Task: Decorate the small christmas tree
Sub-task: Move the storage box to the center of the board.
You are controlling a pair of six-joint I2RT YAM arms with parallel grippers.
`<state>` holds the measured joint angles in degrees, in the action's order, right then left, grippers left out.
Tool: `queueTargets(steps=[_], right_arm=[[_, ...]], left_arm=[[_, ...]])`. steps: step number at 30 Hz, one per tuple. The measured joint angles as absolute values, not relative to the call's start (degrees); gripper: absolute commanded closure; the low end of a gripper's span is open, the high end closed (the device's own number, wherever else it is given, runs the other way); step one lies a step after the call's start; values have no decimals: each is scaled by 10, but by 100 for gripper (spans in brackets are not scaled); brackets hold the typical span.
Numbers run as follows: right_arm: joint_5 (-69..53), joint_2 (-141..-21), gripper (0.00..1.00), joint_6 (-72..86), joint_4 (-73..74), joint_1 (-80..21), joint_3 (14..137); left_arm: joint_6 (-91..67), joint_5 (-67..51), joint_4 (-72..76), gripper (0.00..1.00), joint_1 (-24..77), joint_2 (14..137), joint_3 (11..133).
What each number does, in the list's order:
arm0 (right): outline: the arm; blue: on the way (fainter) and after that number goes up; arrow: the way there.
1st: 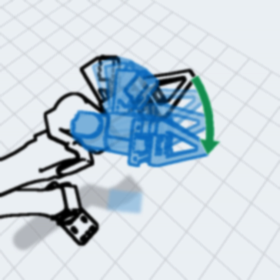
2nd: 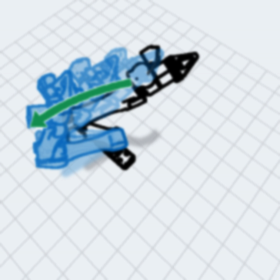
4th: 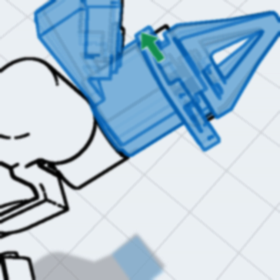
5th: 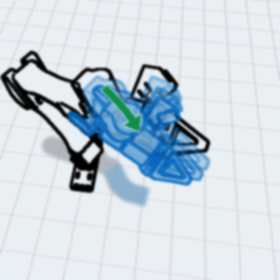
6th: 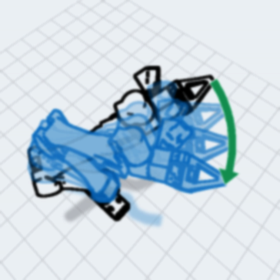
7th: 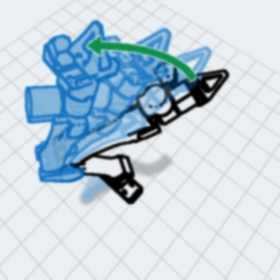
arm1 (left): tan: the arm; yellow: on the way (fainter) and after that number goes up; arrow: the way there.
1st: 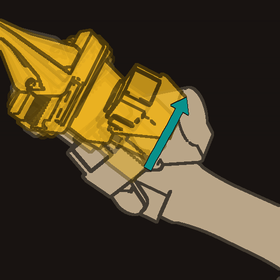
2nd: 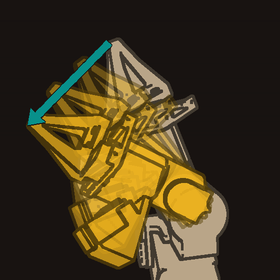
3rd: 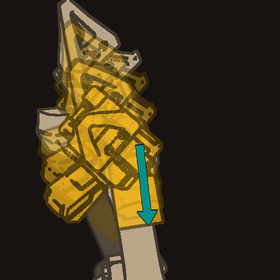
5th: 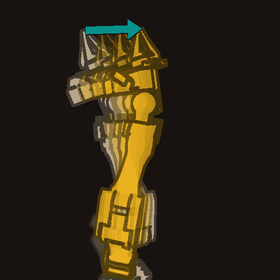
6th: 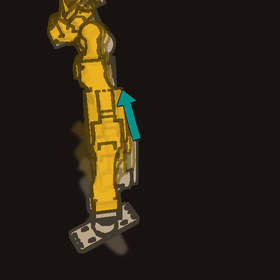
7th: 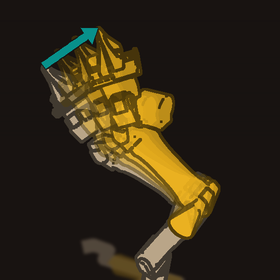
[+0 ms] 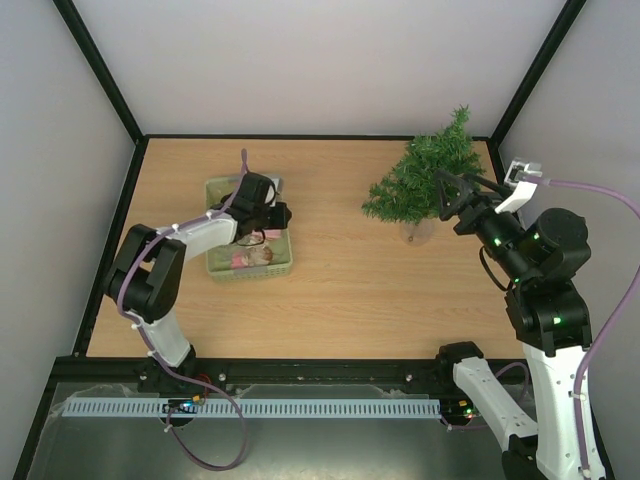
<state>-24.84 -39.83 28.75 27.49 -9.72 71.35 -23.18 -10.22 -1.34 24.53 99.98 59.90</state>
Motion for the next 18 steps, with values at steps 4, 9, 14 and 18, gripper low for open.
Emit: queueTargets(steps=[4,9,14,18], right_arm=[[-250,-400,21,290,268,-97,712],[-253,-409,21,294,267,-97,700],[-253,-425,23,292,268,-97,694],[-253,-428,25,281,271,-97,677]], left_arm=[[-218,-122,2,76,251,1007,602],[-203,-145,4,64,263,1007,602],[-205,-145,-7,41,270,991,611],[-223,-125,-36,36,267,955,626]])
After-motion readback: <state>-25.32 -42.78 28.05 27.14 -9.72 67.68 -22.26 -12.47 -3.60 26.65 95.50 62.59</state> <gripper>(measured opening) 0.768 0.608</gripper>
